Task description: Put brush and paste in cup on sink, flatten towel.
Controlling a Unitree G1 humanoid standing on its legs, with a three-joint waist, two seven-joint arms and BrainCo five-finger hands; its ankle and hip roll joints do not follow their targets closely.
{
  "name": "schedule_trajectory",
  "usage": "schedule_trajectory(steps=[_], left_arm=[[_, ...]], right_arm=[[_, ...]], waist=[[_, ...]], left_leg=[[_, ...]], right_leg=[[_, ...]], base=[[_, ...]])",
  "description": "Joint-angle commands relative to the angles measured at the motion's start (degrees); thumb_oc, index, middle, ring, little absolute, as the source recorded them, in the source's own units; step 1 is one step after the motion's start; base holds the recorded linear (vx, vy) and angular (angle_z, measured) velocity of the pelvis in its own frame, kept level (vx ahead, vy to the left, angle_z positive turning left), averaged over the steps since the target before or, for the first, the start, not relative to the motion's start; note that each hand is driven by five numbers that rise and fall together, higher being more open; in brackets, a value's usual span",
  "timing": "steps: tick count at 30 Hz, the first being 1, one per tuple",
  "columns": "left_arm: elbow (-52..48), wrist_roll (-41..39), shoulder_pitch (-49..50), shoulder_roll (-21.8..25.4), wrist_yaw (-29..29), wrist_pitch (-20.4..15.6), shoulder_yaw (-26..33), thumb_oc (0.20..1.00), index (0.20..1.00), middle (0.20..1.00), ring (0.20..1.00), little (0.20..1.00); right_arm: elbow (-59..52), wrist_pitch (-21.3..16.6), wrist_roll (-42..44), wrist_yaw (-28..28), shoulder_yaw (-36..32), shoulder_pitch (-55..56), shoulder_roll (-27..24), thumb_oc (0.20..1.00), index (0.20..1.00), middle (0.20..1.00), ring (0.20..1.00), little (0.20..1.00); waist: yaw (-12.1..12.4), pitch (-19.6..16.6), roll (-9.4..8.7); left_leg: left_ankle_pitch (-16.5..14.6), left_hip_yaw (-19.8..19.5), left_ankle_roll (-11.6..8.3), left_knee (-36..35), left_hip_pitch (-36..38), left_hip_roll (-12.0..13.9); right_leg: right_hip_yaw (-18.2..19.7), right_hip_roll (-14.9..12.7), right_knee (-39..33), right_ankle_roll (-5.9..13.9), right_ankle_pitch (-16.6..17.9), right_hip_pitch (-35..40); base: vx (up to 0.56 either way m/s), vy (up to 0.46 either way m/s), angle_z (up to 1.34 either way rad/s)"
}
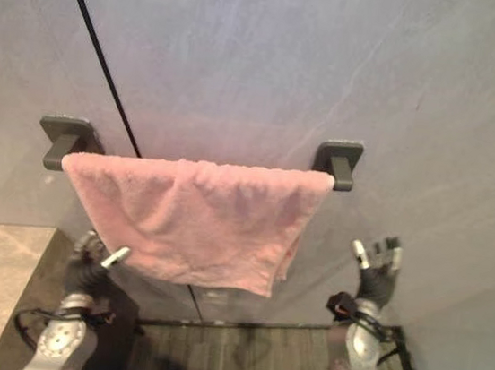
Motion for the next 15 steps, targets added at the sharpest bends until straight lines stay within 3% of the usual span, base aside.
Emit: schedule_trajectory(steps=[1,3,4,5,9,10,11,12,13,15], left_arm=[[-6.7,13.3,-2.7,4.6,8.5,-5.9,7.6,1.0,1.0,1.0,1.0,1.0],[-7.9,17.8,-2.9,5.2,10.9,-5.4,8.9,1.0,1.0,1.0,1.0,1.0],[-8.9,23.1,-3.2,6.3,14.8,-5.4,11.5,1.0,1.0,1.0,1.0,1.0],[-10.9,30.0,-3.6,8.0,18.2,-5.0,14.3,1.0,1.0,1.0,1.0,1.0],[-14.9,37.4,-3.6,11.0,18.6,-6.2,17.1,1.0,1.0,1.0,1.0,1.0],[-15.4,38.8,-3.7,12.1,18.3,-6.6,17.4,1.0,1.0,1.0,1.0,1.0],[-17.7,44.1,-4.4,17.2,17.2,-7.7,18.4,1.0,1.0,1.0,1.0,1.0],[-17.7,44.1,-4.4,17.2,17.2,-7.7,18.4,1.0,1.0,1.0,1.0,1.0],[-19.2,44.7,-4.4,21.7,14.4,-9.4,18.1,1.0,1.0,1.0,1.0,1.0],[-19.9,44.8,-3.3,25.7,11.9,-10.7,18.2,1.0,1.0,1.0,1.0,1.0]], right_arm=[[-7.8,-3.9,-20.9,-4.6,-4.7,-4.0,-4.0,1.0,1.0,1.0,1.0,1.0],[-9.1,-3.8,-23.2,-5.9,-5.5,-4.3,-4.8,1.0,1.0,1.0,1.0,1.0],[-11.0,-3.7,-26.5,-7.5,-6.6,-4.8,-5.9,1.0,1.0,1.0,1.0,1.0],[-13.3,-2.4,-34.6,-10.0,-7.7,-5.6,-8.2,1.0,1.0,1.0,1.0,1.0],[-17.2,-1.6,-42.7,-9.6,-8.4,-6.8,-12.3,1.0,1.0,1.0,1.0,1.0],[-17.9,-1.9,-43.7,-8.9,-8.0,-7.1,-13.5,1.0,1.0,1.0,1.0,1.0],[-19.8,-3.2,-44.4,-5.6,-6.2,-8.5,-17.1,1.0,1.0,1.0,1.0,1.0],[-19.8,-3.2,-44.4,-5.6,-6.2,-8.5,-17.1,1.0,1.0,1.0,1.0,1.0],[-20.6,-4.4,-42.3,-0.7,-3.6,-9.2,-21.2,1.0,1.0,1.0,1.0,1.0],[-20.8,-5.1,-40.0,3.2,-1.6,-9.8,-24.9,1.0,1.0,1.0,1.0,1.0]], waist=[[0.6,0.2,-2.18],[0.6,0.0,-2.24],[0.8,-0.1,-2.34],[1.1,-0.3,-2.49],[1.3,-0.7,-2.63],[1.4,-0.8,-2.66],[1.6,-1.1,-2.79],[1.5,-1.1,-2.8],[1.8,-1.2,-2.93],[1.7,-1.3,-3.04]], left_leg=[[-3.7,1.7,-0.24,0.6,3.1,-0.4],[-3.7,1.8,-0.36,0.6,3.0,-0.3],[-3.9,1.8,-0.51,0.6,3.2,-0.1],[-3.9,1.7,-0.62,0.6,3.2,-0.1],[-4.0,1.6,-0.83,0.6,3.3,0.0],[-4.1,1.6,-0.89,0.6,3.4,0.0],[-4.0,1.6,-1.02,0.6,3.5,0.0],[-4.1,1.6,-1.03,0.6,3.5,0.0],[-4.0,1.6,-1.14,0.6,3.5,0.0],[-4.1,1.7,-1.2,0.6,3.8,0.0]], right_leg=[[0.6,-3.2,0.0,2.27,4.0,-2.1],[0.5,-3.3,0.0,2.29,4.0,-2.1],[0.3,-3.3,0.0,2.33,3.9,-1.9],[0.4,-3.3,0.0,2.4,3.9,-1.9],[0.4,-3.2,0.0,2.56,3.8,-1.7],[0.5,-3.2,0.0,2.58,3.8,-1.7],[0.7,-3.1,0.0,2.64,3.8,-1.7],[0.7,-3.1,0.0,2.66,3.7,-1.7],[0.6,-3.1,0.0,2.75,3.8,-1.6],[0.6,-3.0,0.0,2.87,3.8,-1.5]], base=[[0.02,-0.008,-0.05],[0.0,-0.003,-0.02],[0.0,0.0,0.0],[0.0,0.0,0.0],[0.0,0.0,0.0],[0.0,0.0,0.0],[0.0,0.0,0.0],[0.0,0.0,0.0],[0.0,0.0,0.0],[0.0,0.0,0.0]])
